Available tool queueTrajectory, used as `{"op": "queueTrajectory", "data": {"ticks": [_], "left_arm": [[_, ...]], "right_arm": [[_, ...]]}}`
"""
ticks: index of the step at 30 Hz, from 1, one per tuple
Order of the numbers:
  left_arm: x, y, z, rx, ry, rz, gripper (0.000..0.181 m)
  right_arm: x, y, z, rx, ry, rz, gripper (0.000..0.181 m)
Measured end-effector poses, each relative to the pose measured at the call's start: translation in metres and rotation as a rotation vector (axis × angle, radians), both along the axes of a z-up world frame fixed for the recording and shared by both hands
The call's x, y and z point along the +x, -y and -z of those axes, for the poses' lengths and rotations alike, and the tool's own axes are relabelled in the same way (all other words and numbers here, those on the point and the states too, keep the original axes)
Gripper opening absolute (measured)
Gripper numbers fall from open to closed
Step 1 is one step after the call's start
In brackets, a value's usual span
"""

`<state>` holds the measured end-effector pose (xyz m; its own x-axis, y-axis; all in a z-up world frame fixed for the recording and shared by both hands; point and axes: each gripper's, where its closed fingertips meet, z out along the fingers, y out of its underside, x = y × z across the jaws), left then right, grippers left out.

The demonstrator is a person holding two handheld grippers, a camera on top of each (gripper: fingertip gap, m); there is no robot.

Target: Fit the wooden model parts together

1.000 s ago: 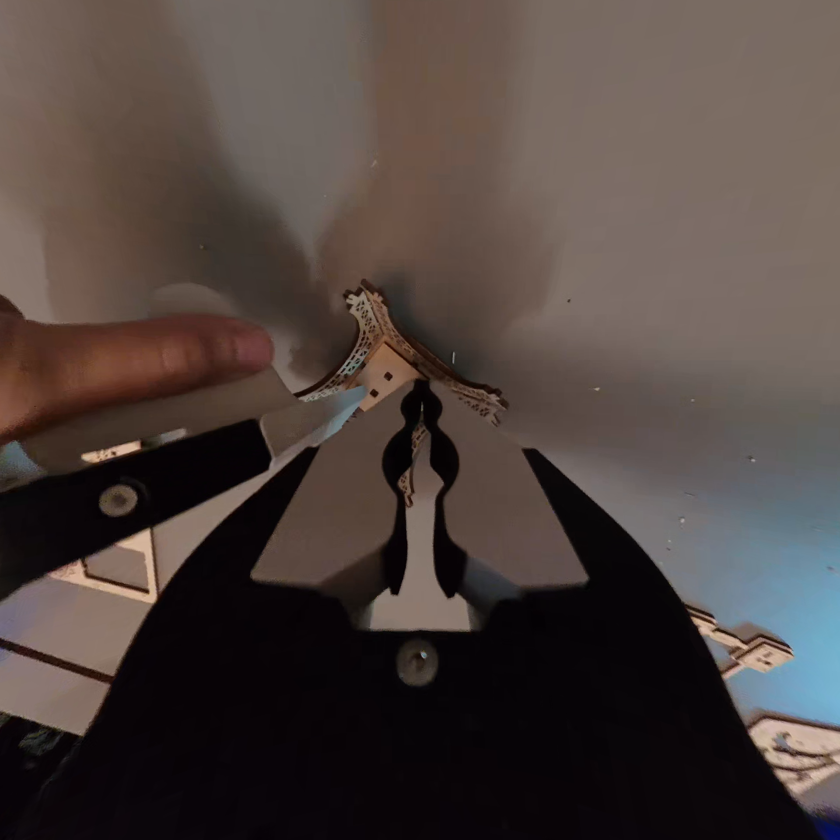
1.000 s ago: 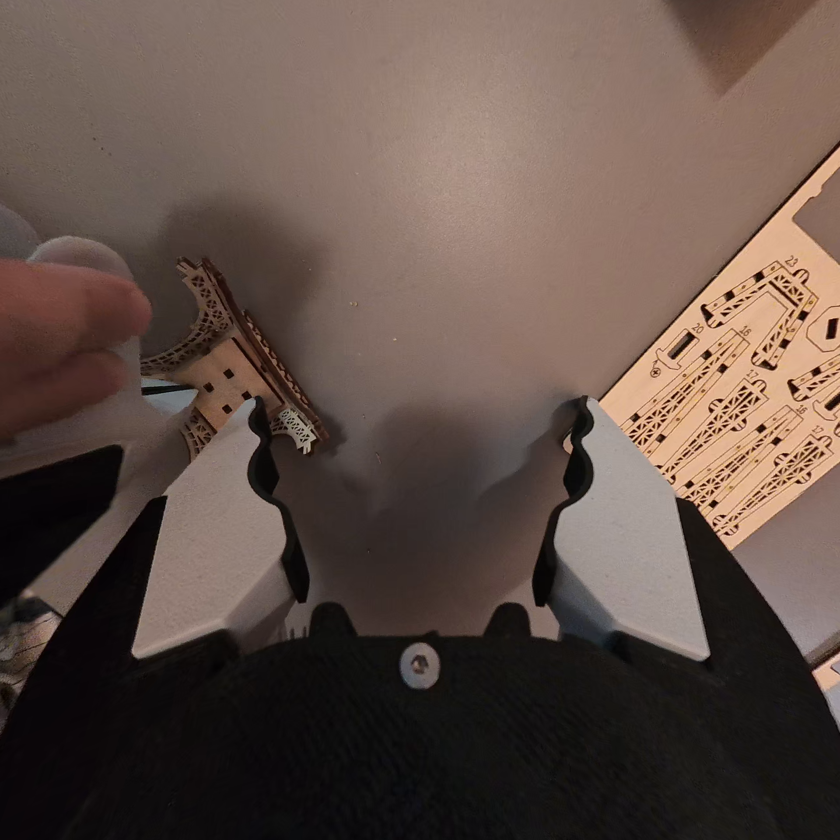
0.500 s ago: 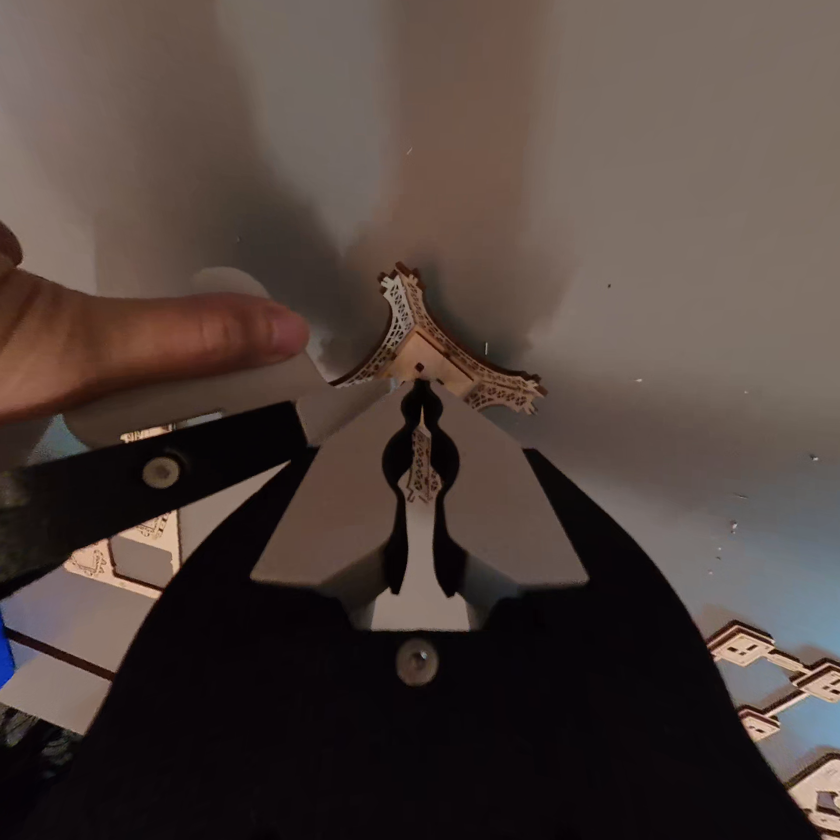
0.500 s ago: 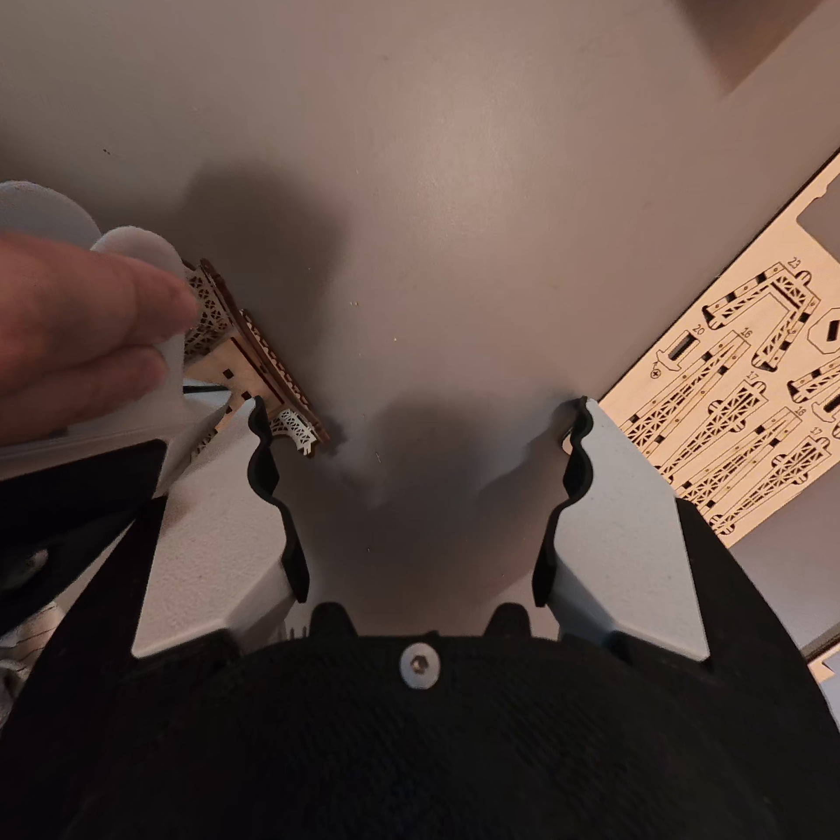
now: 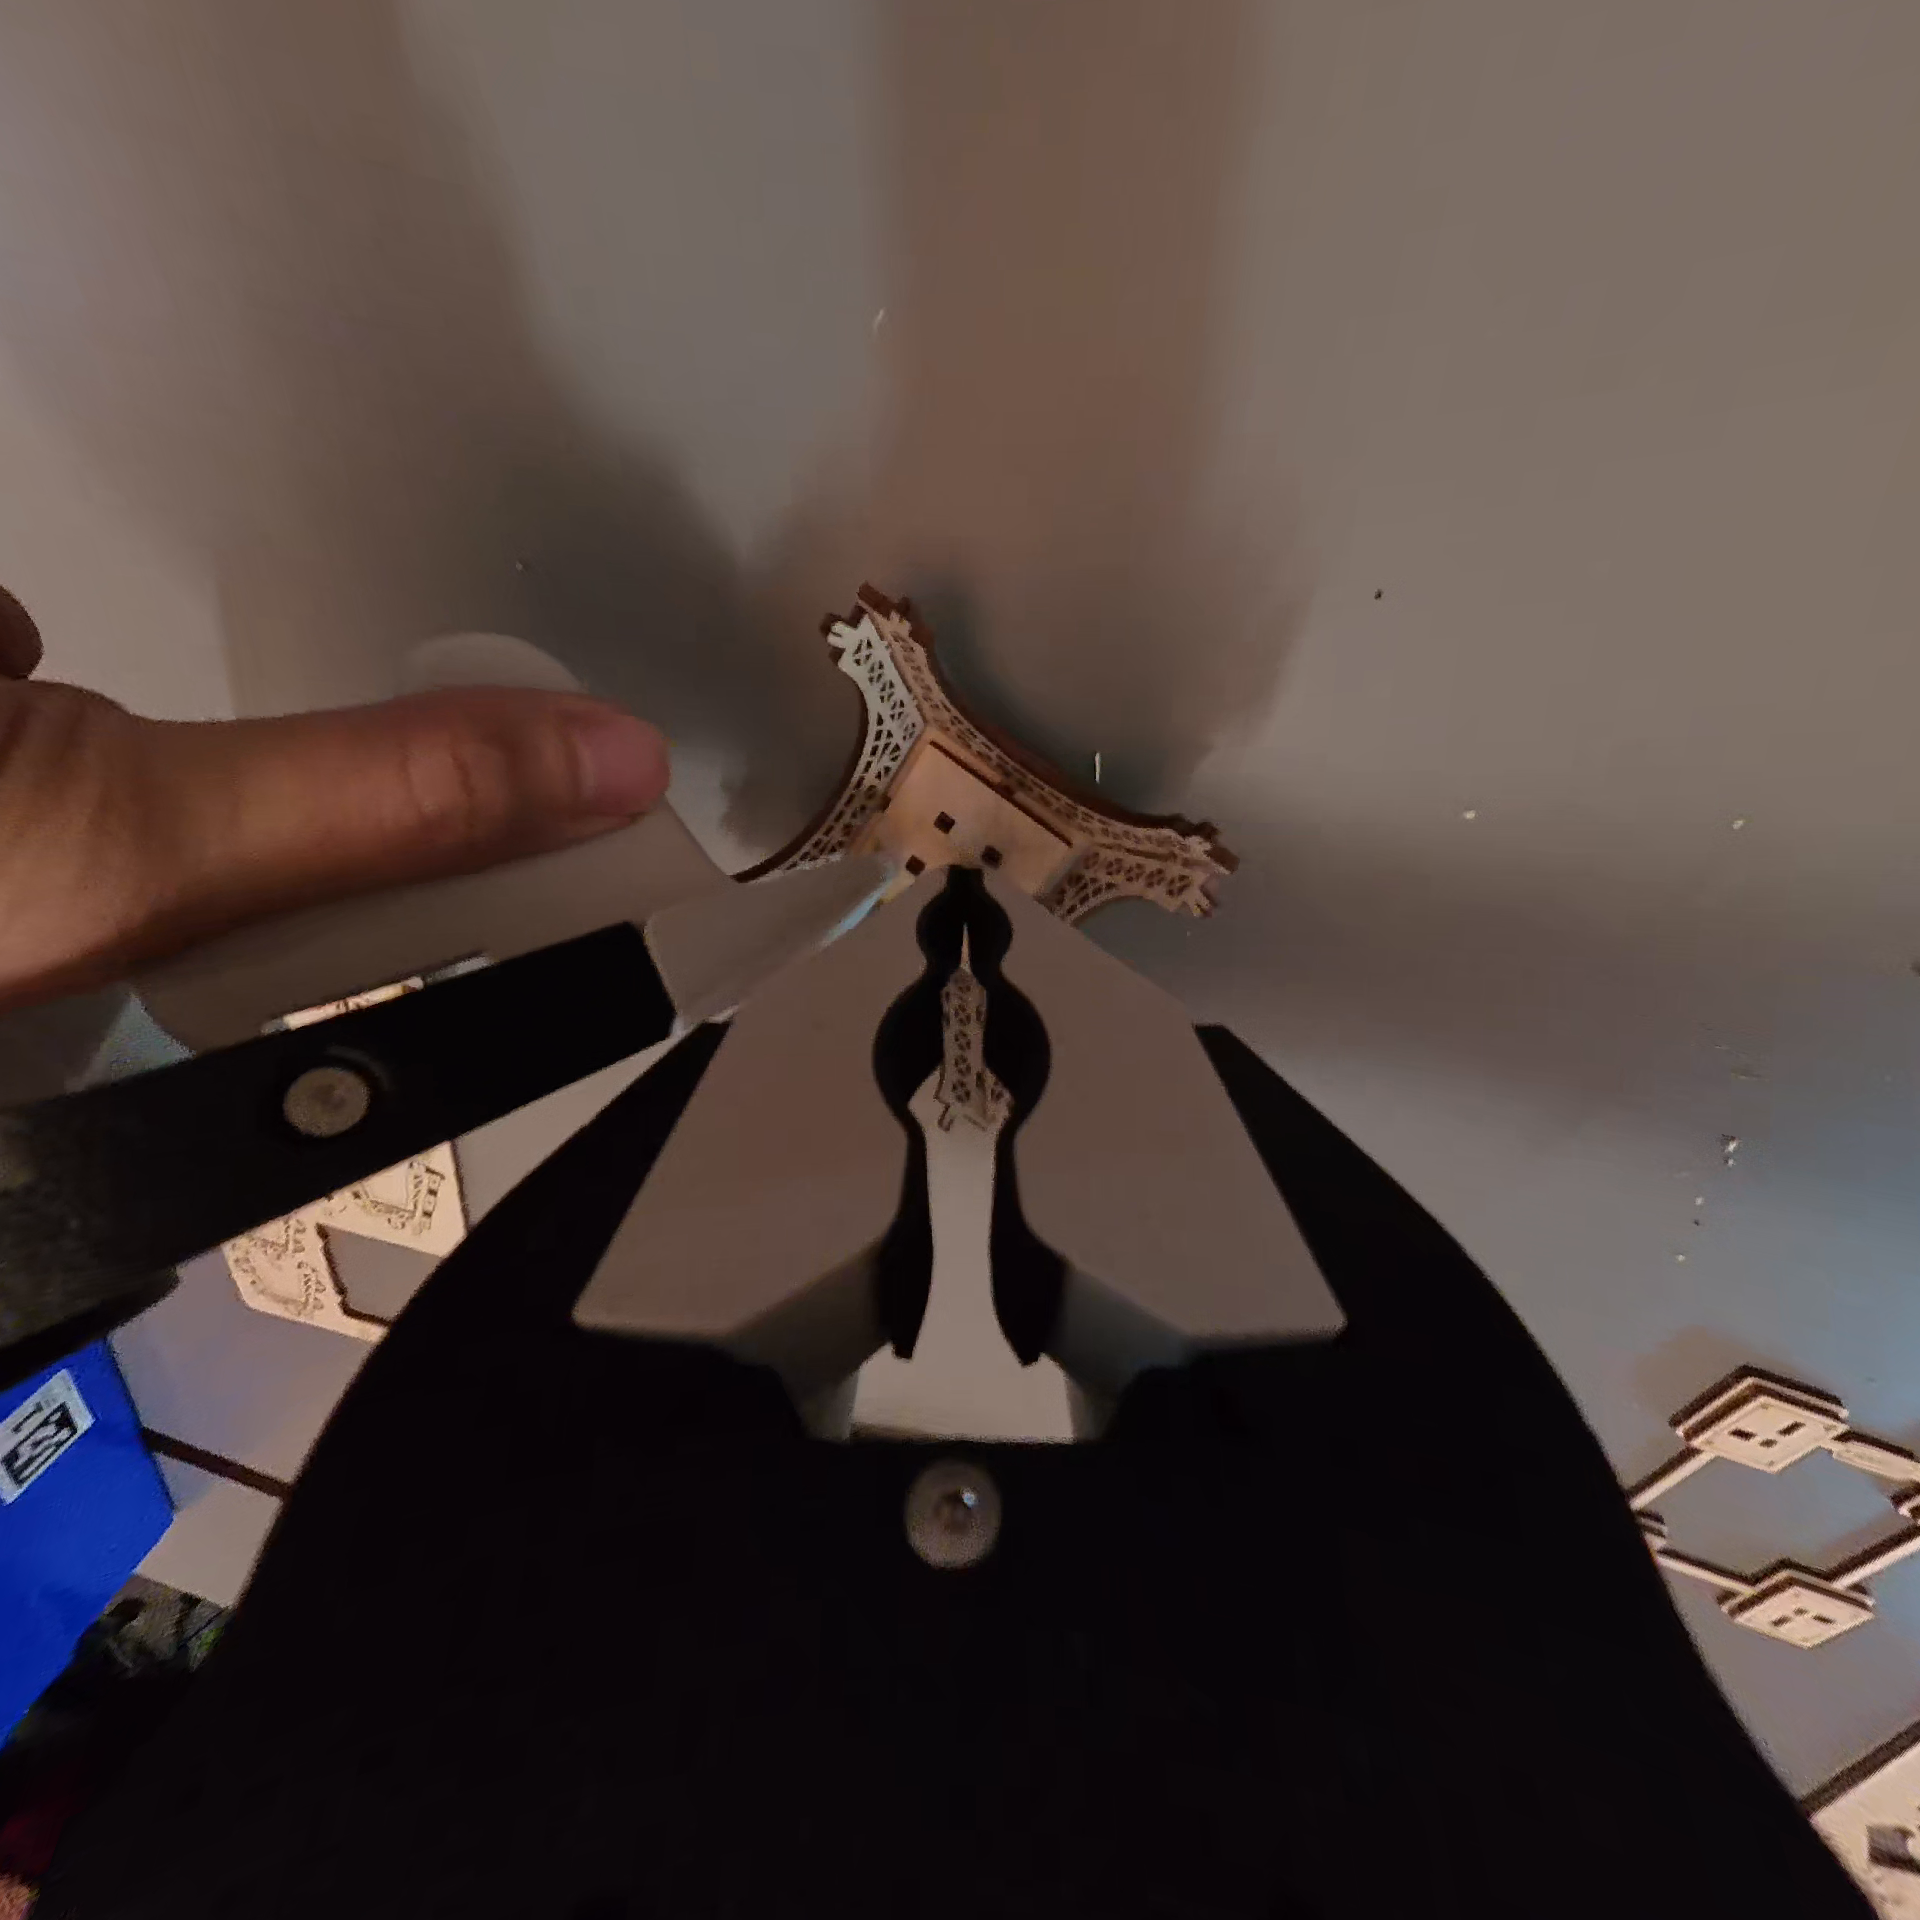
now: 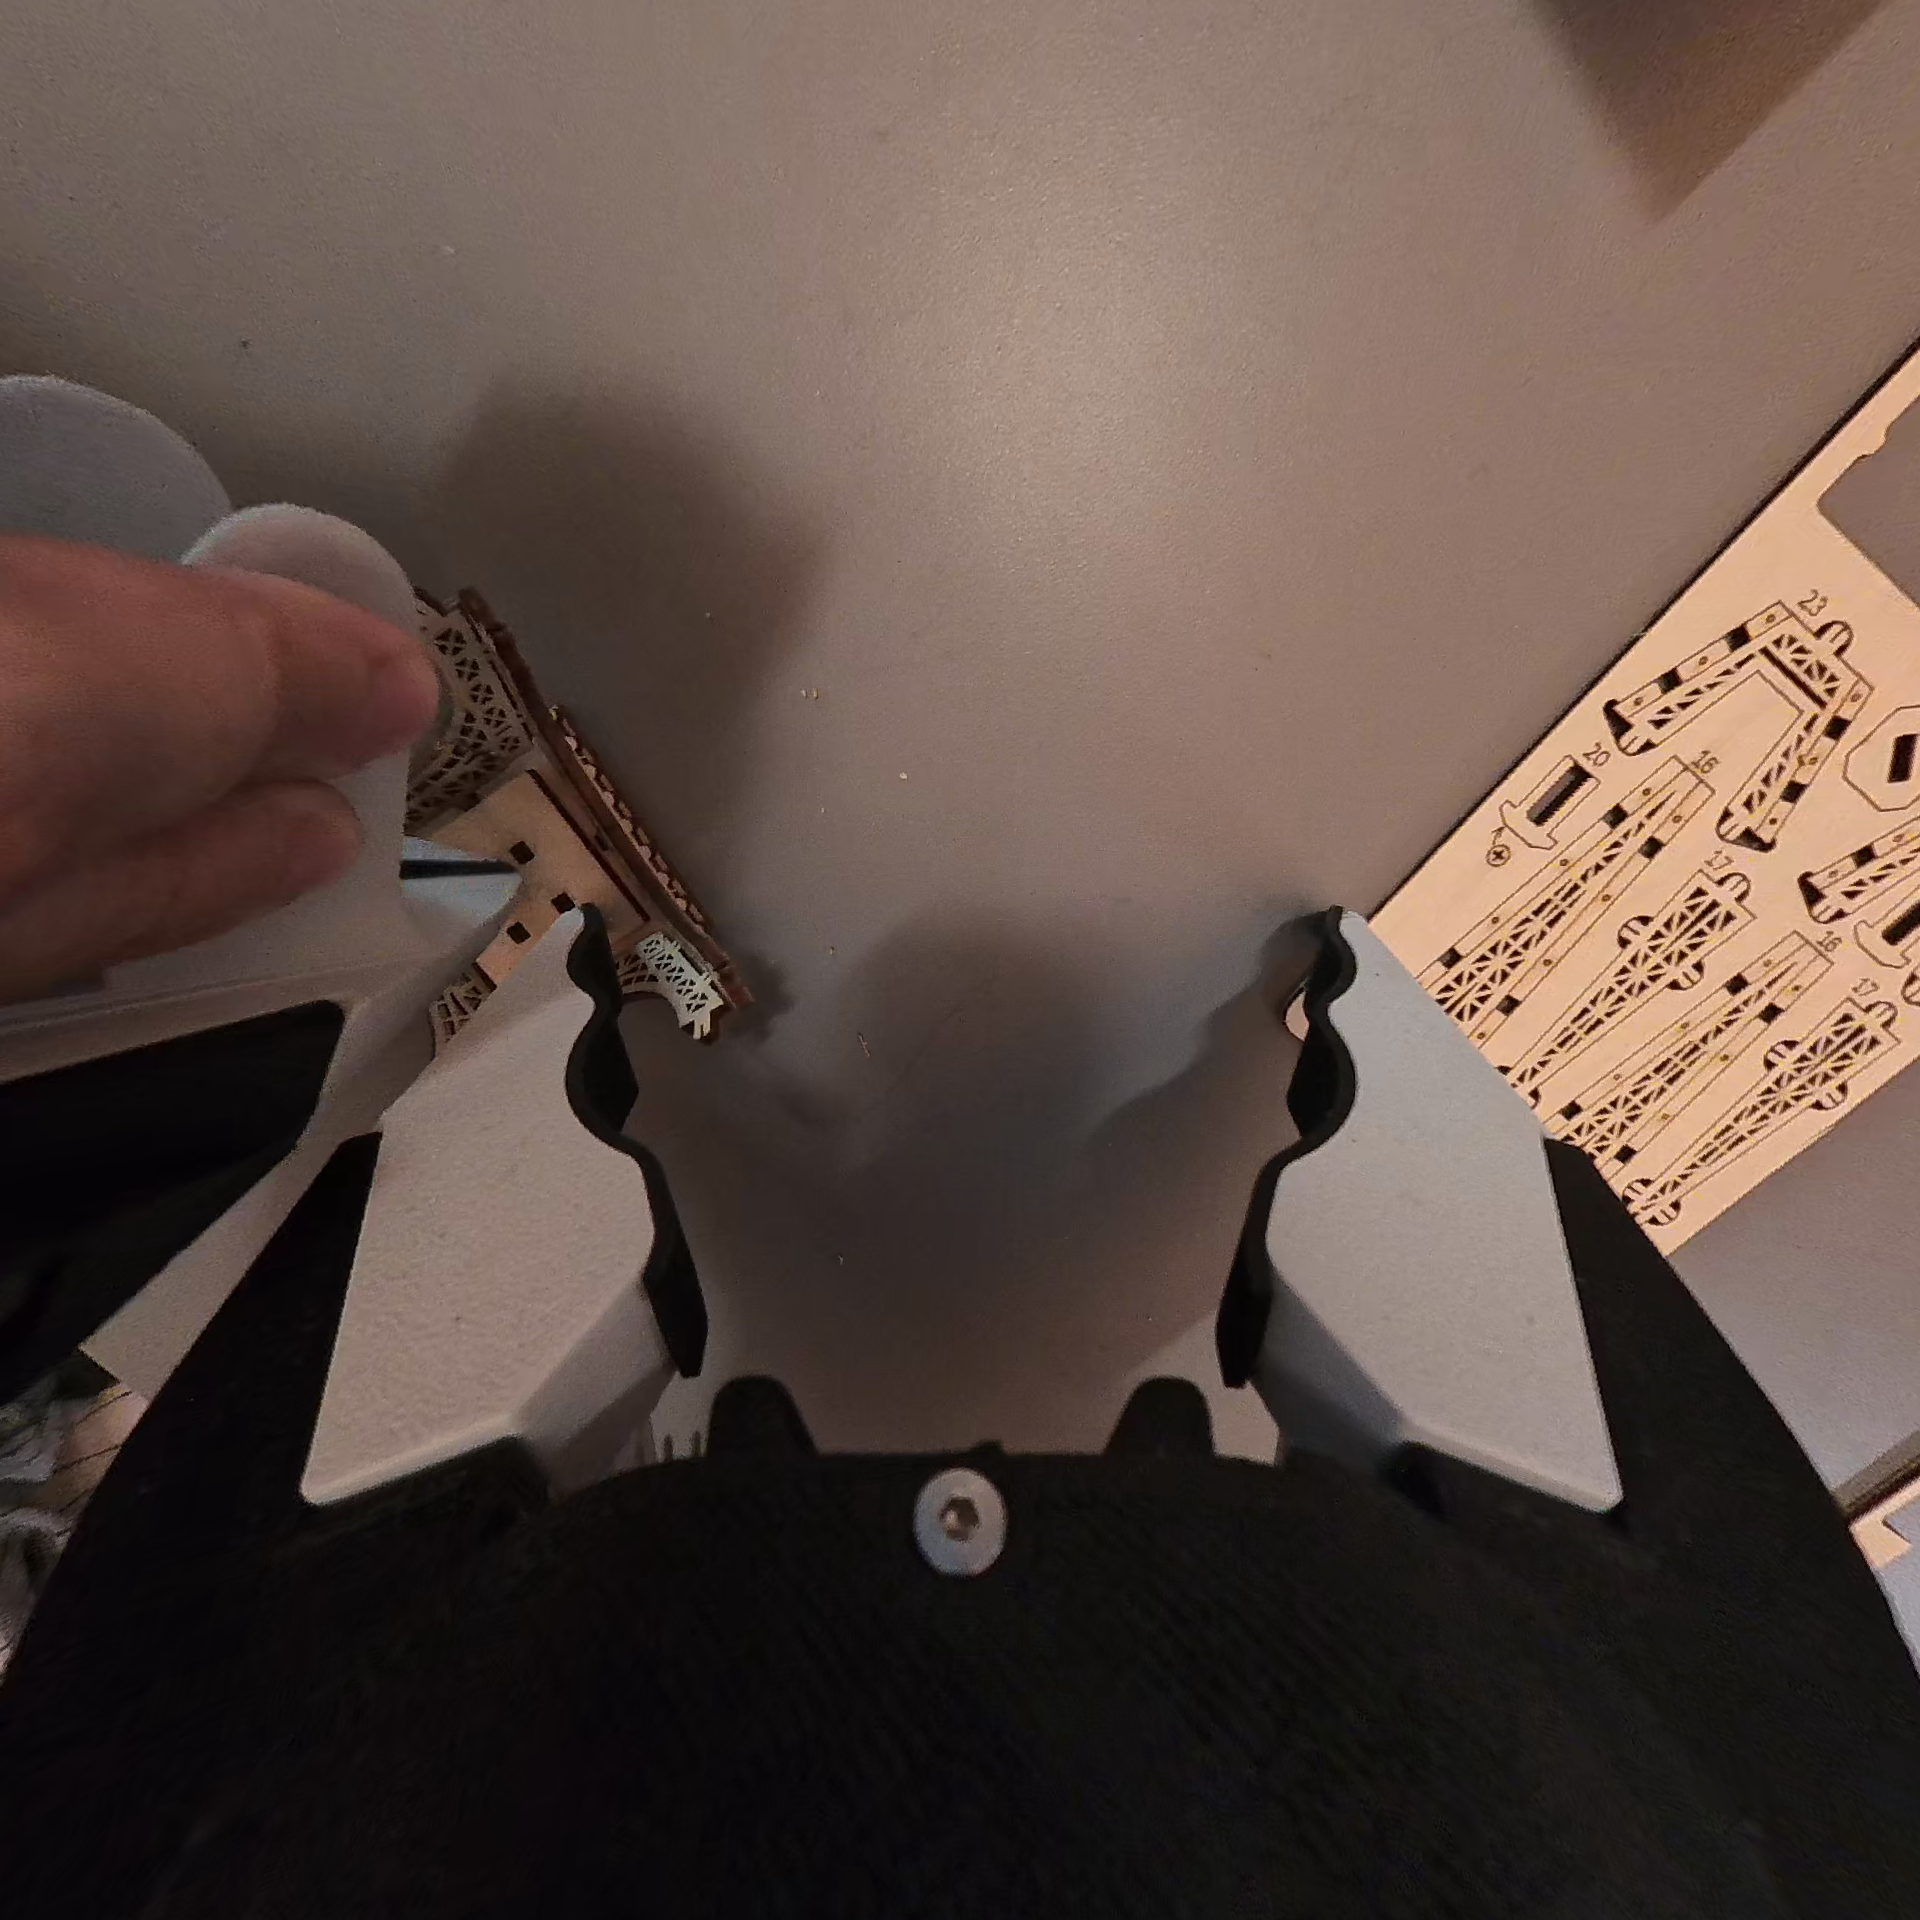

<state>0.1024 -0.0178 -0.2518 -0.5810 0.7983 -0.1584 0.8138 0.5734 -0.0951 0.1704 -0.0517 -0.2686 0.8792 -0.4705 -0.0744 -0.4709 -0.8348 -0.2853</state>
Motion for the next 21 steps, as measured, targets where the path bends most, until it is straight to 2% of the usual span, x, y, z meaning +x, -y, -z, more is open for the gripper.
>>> {"op": "queueTrajectory", "data": {"ticks": [9,16,21], "left_arm": [[-0.0006,-0.0019,0.0018,0.072,0.051,0.042,0.0],[-0.0022,-0.0039,0.0032,0.165,0.102,0.133,0.0],[-0.0028,-0.0043,0.0038,0.155,0.1,0.152,0.0]], "right_arm": [[-0.0001,0.0001,0.0003,-0.018,-0.01,0.001,0.129],[-0.0002,0.0003,0.0006,-0.047,-0.025,-0.004,0.129],[0.0,0.0002,0.0006,-0.039,-0.02,-0.006,0.129]]}}
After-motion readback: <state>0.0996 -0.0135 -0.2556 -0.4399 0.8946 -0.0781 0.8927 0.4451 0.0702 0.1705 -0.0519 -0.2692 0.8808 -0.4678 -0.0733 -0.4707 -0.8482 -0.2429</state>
